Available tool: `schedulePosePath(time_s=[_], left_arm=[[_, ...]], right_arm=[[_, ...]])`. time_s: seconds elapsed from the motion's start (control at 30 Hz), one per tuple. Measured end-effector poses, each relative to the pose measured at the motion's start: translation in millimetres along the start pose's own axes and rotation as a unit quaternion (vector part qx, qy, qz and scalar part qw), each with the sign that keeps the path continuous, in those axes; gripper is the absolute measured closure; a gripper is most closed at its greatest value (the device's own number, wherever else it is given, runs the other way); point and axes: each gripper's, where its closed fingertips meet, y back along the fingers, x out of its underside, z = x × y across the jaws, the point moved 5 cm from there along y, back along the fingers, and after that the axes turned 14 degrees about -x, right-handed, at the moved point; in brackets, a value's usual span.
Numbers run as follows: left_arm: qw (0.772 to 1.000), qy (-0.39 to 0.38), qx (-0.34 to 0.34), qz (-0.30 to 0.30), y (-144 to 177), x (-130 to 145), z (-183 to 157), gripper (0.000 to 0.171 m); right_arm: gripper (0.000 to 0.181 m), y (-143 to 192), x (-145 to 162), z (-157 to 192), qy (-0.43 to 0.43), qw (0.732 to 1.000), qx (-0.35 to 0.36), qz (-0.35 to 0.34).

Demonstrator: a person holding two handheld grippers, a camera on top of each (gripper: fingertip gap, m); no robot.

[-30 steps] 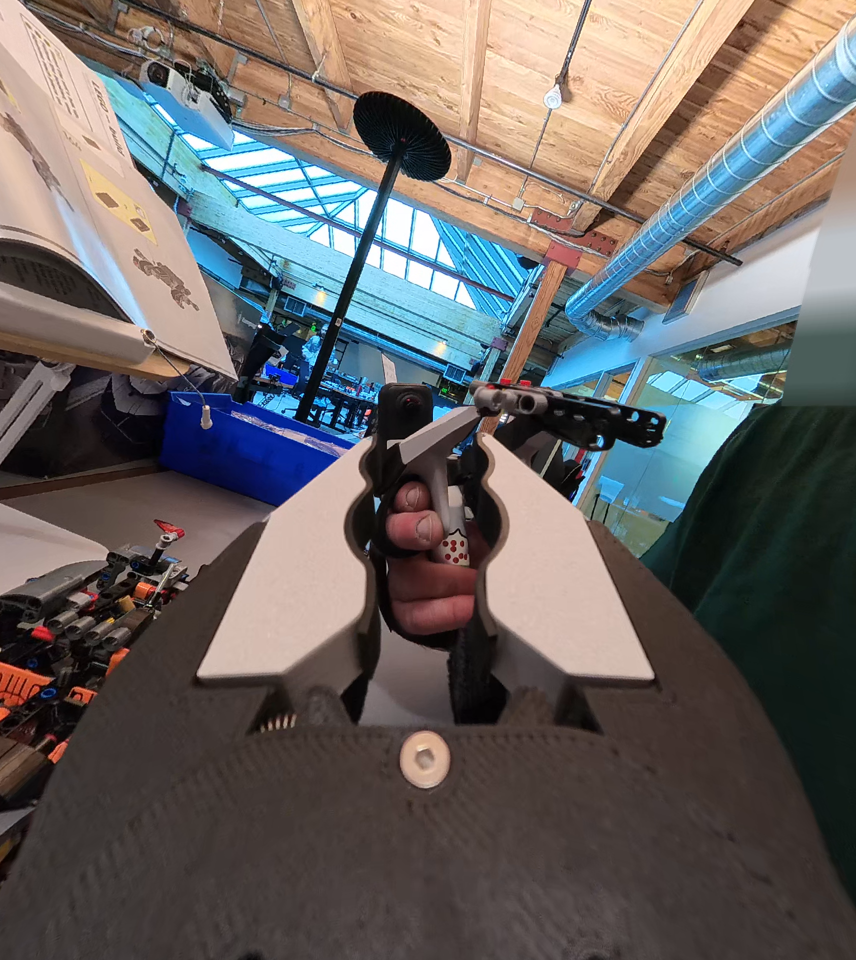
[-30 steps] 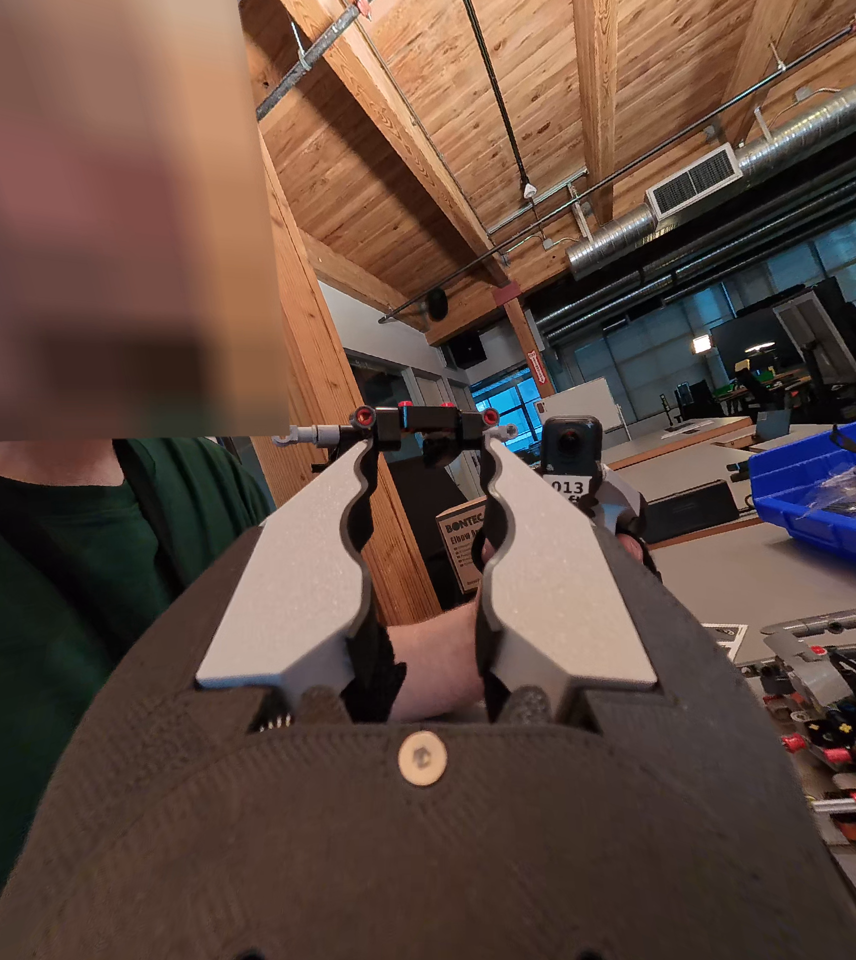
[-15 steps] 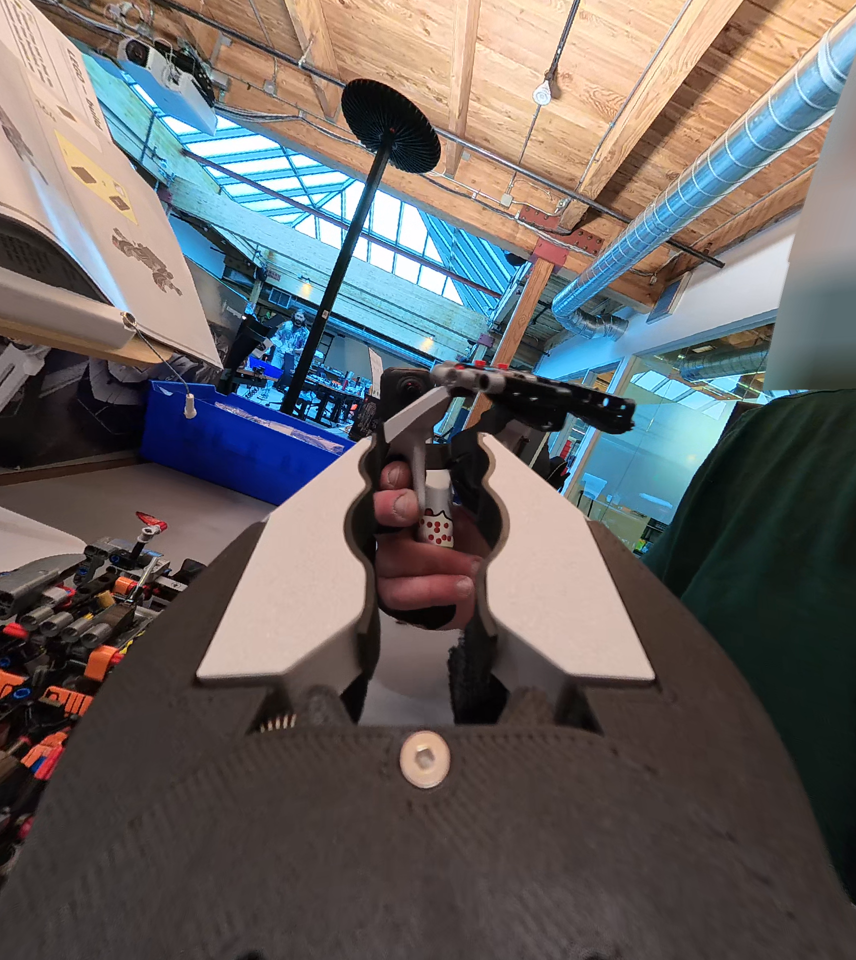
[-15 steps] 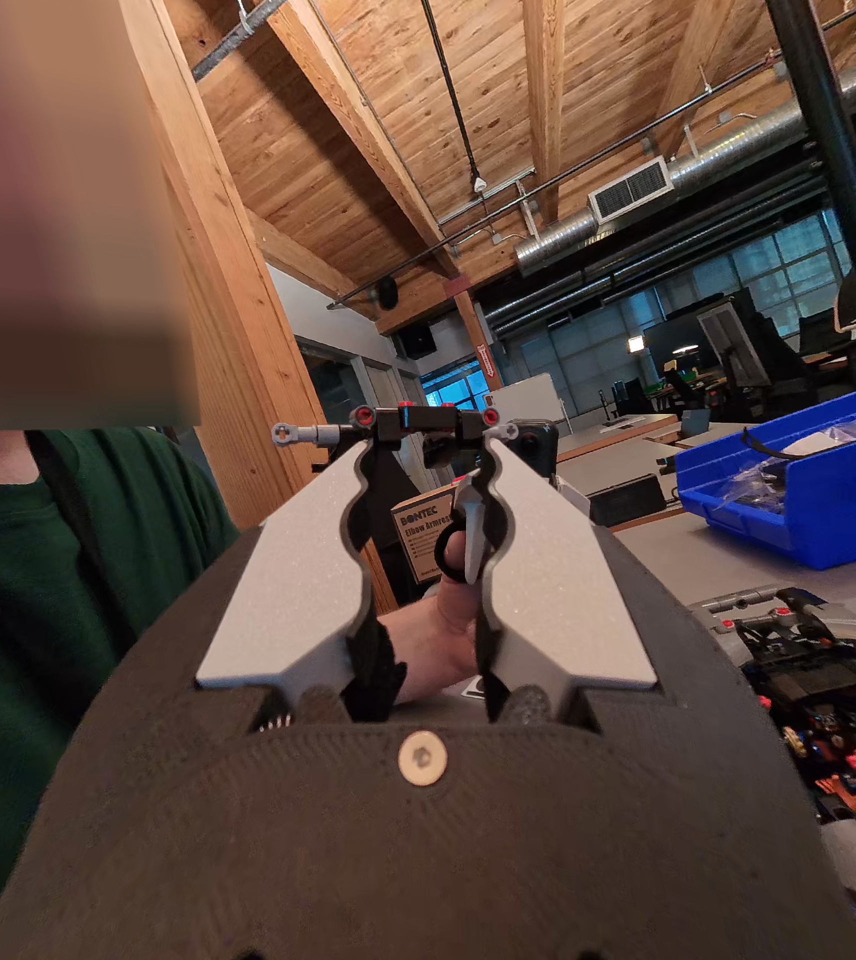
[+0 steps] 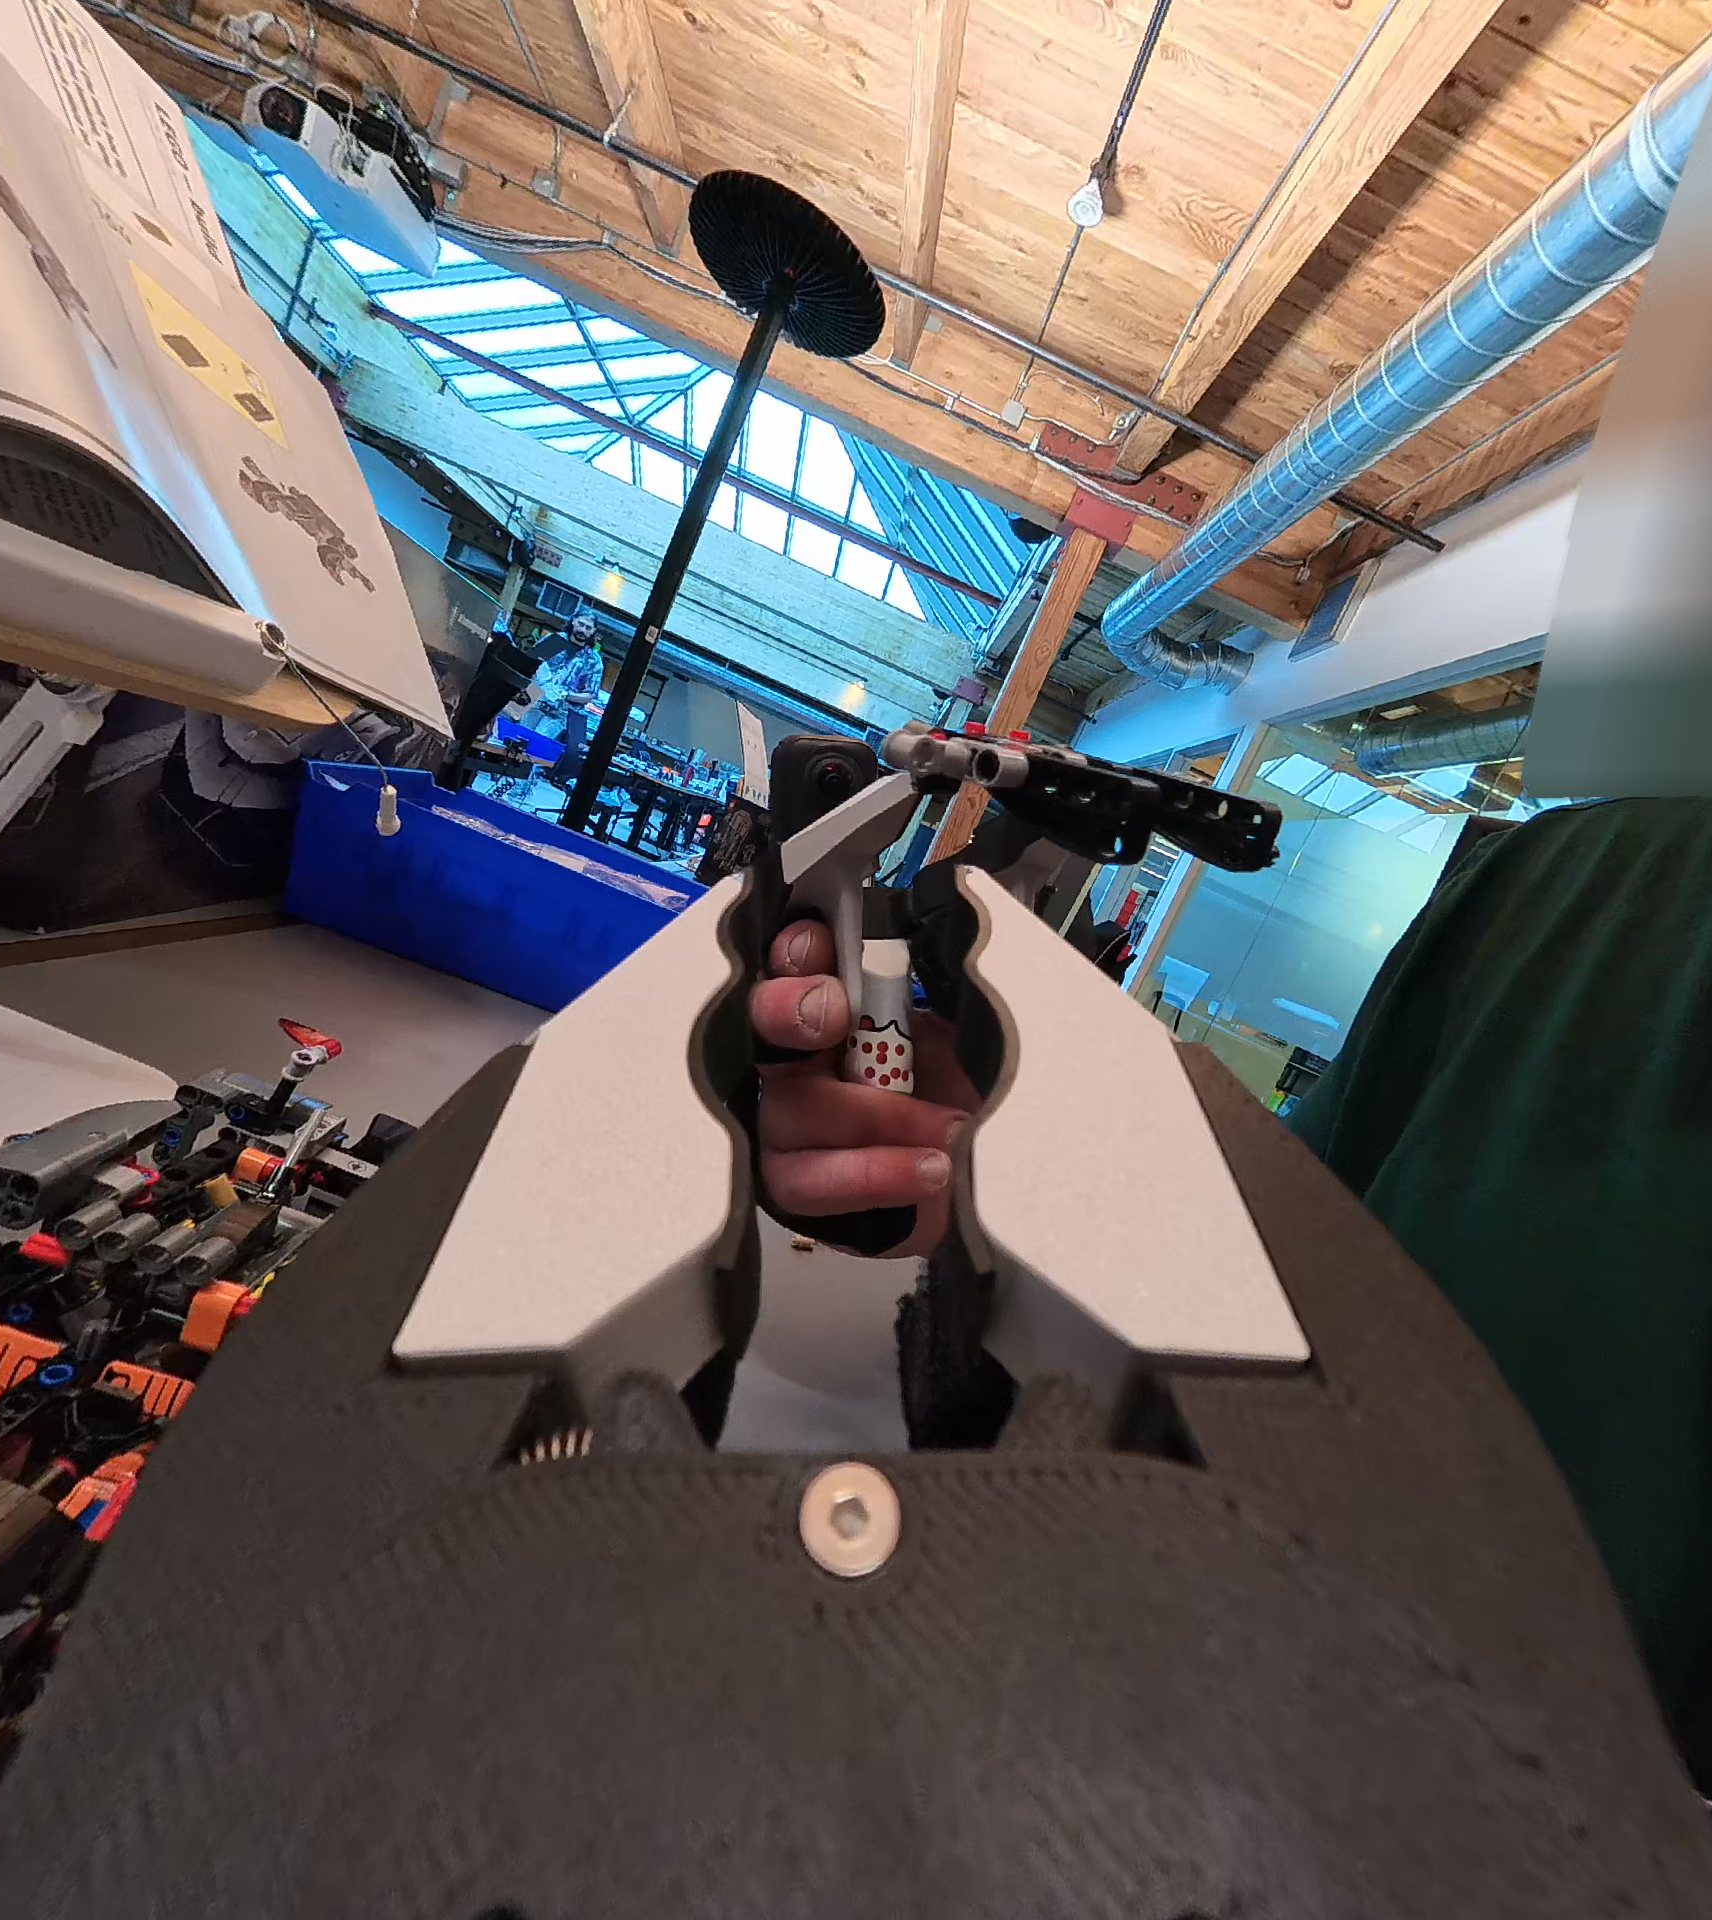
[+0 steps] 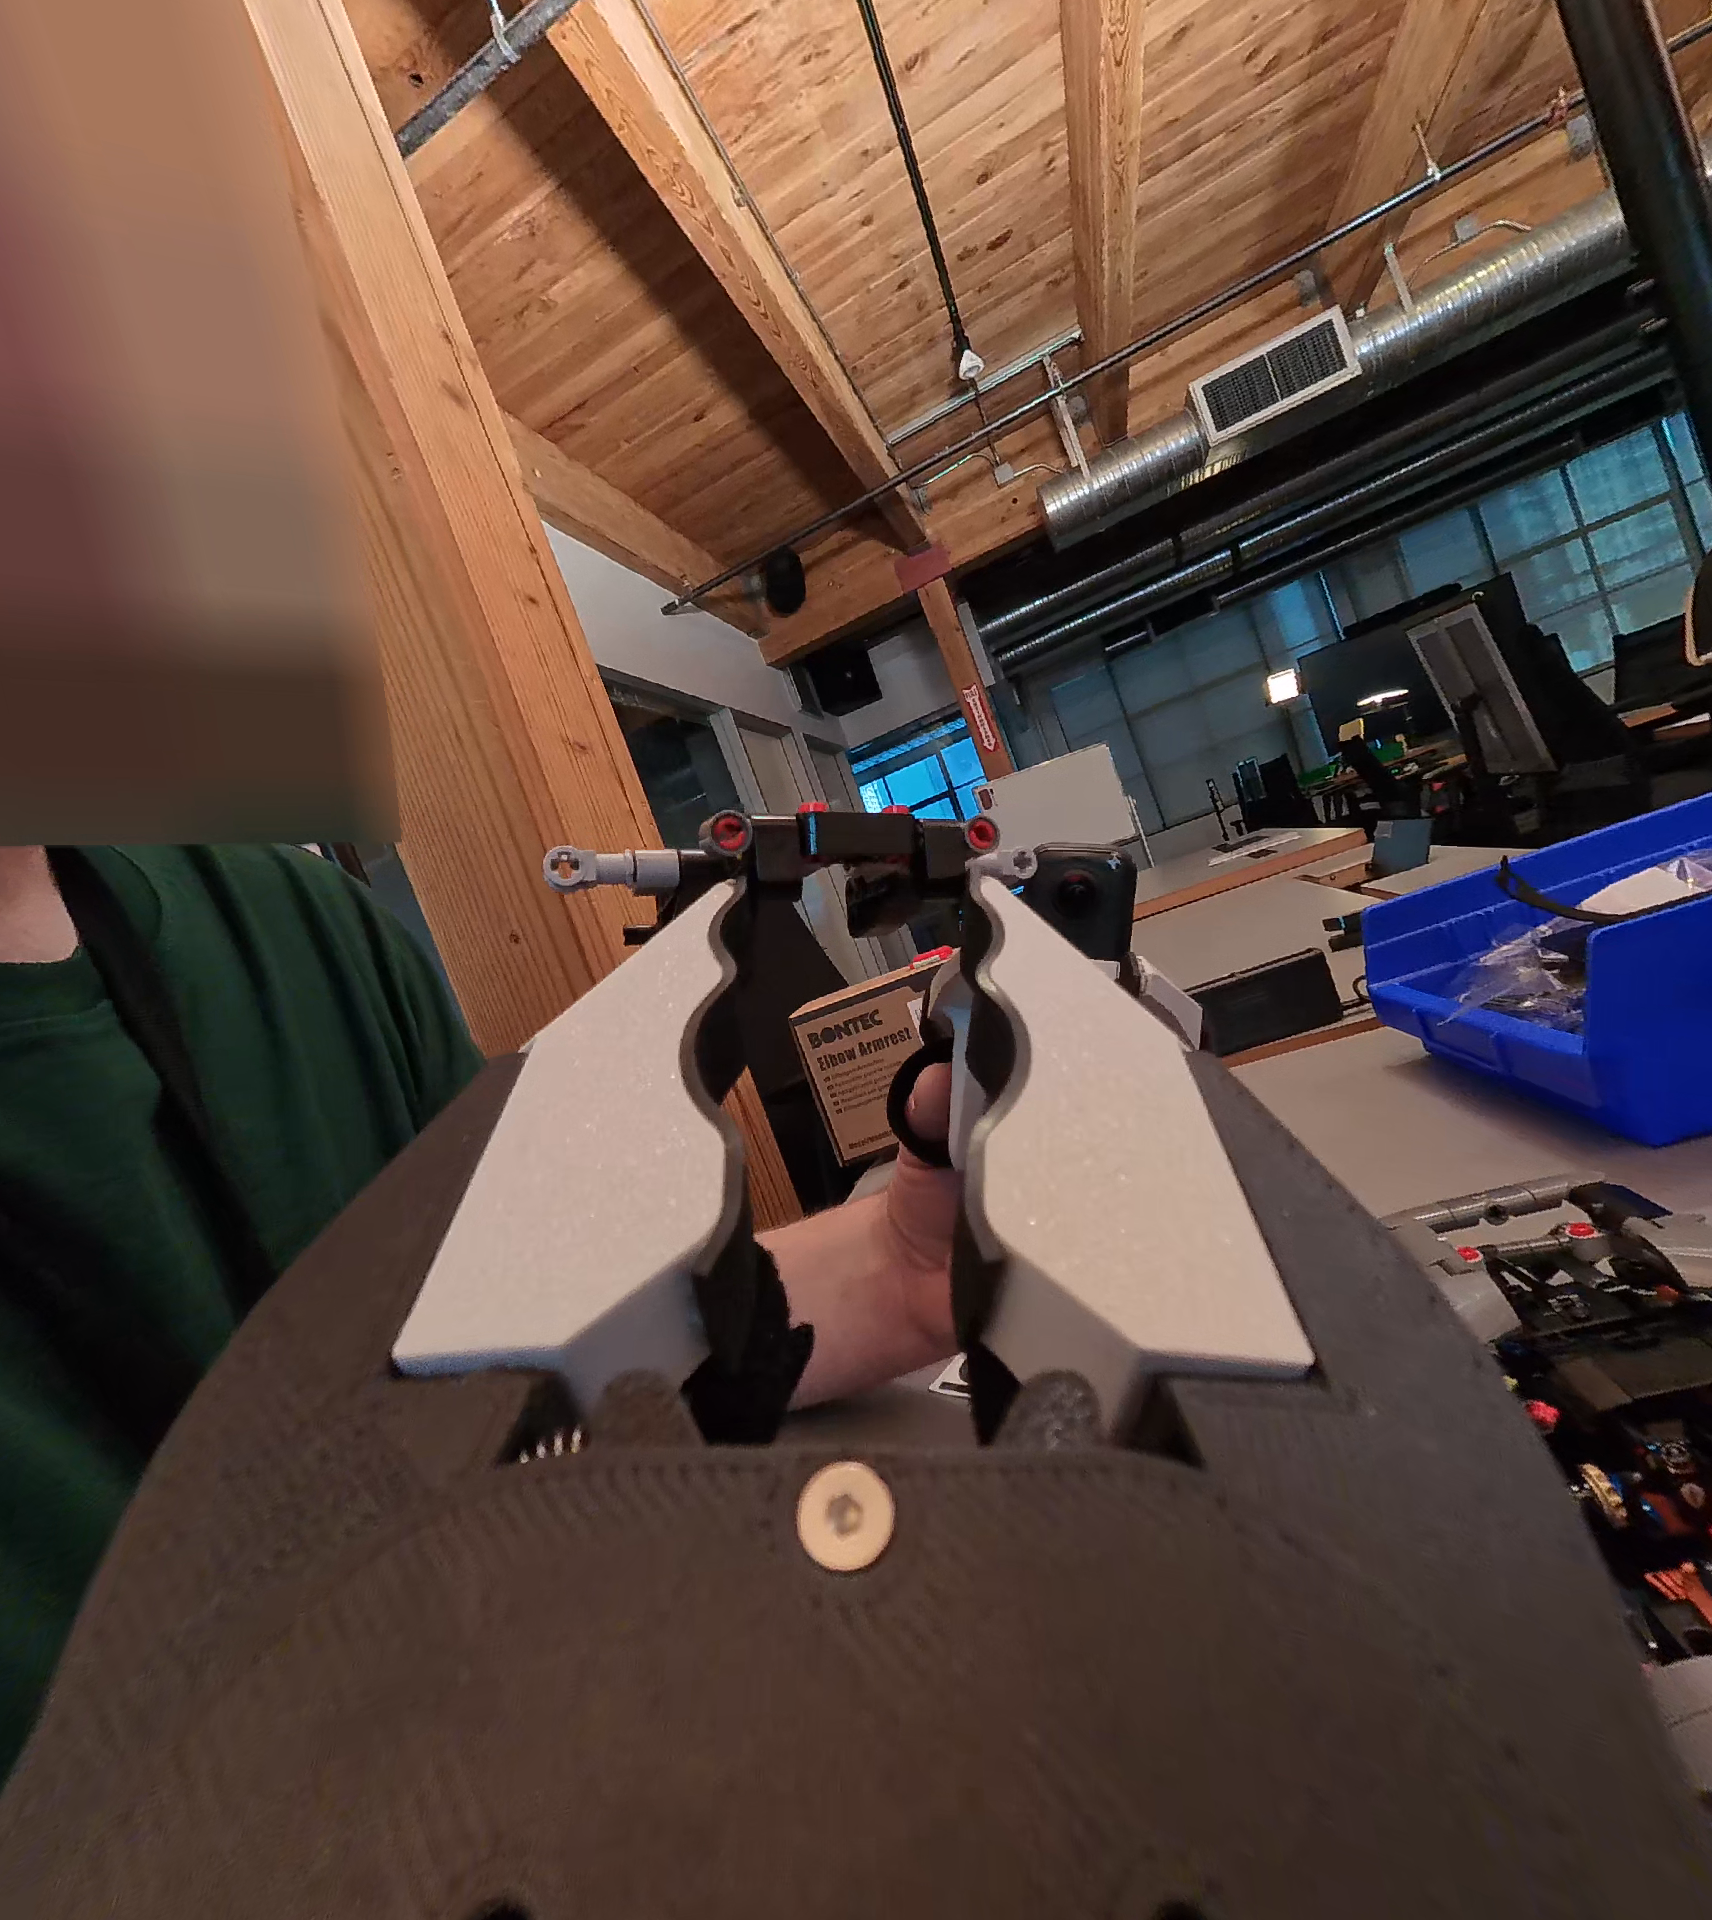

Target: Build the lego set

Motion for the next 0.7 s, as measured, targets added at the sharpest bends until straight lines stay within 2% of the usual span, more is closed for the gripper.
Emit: schedulePosePath(time_s=[0.7], left_arm=[[1.0,0.0,0.005,0.002,0.3,-0.2,-1.6,0.139]], right_arm=[[0.144,-0.3,0.7,0.3,0.001,1.0,-0.001,0.004]])
